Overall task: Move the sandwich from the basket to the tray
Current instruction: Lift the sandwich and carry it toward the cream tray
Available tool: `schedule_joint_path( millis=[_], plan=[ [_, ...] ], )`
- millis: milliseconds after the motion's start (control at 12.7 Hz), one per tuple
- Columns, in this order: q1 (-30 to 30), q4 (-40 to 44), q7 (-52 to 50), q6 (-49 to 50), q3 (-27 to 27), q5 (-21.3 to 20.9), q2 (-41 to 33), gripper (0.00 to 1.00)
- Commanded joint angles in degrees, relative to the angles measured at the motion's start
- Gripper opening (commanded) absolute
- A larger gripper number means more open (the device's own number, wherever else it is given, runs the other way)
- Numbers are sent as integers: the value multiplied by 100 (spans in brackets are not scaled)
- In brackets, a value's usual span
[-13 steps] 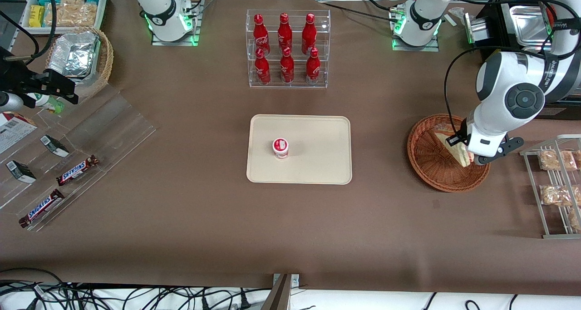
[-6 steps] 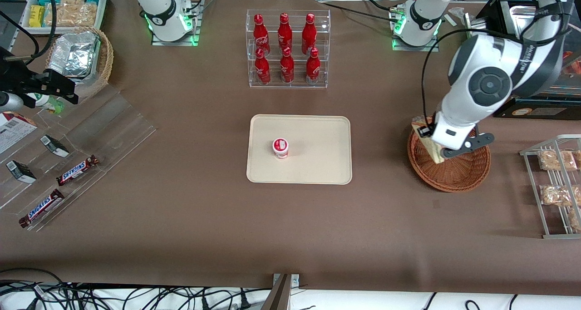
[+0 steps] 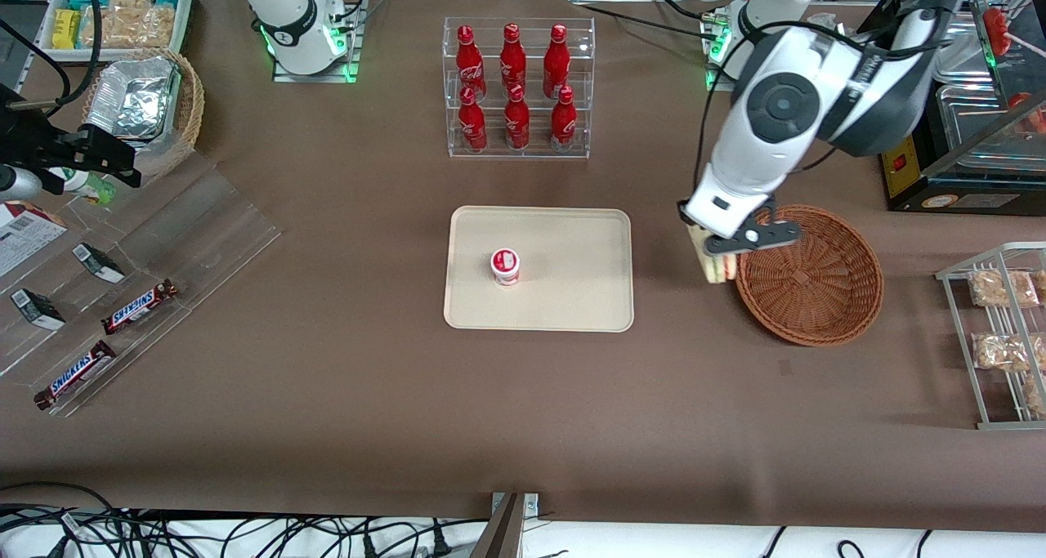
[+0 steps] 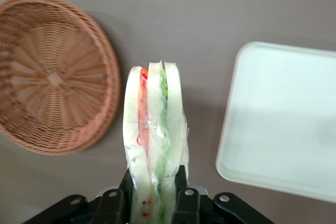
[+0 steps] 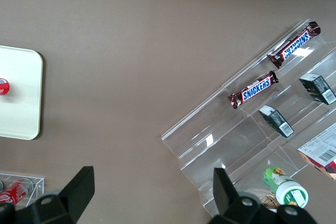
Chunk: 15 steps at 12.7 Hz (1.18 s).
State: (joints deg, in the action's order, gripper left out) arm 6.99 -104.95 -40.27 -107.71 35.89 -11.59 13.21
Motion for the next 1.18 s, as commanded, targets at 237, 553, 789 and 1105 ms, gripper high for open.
schedule_joint_path(
  millis=[237, 553, 789, 1105],
  plan=[
    [-864, 860, -429, 92, 181, -18, 883, 33],
    [-1411, 1205, -1079, -407, 137, -509, 1614, 33],
    [-1560, 1187, -1184, -584, 128, -738, 1886, 33],
    [-1788, 1187, -1799, -865, 128, -1398, 2326, 33]
  ],
)
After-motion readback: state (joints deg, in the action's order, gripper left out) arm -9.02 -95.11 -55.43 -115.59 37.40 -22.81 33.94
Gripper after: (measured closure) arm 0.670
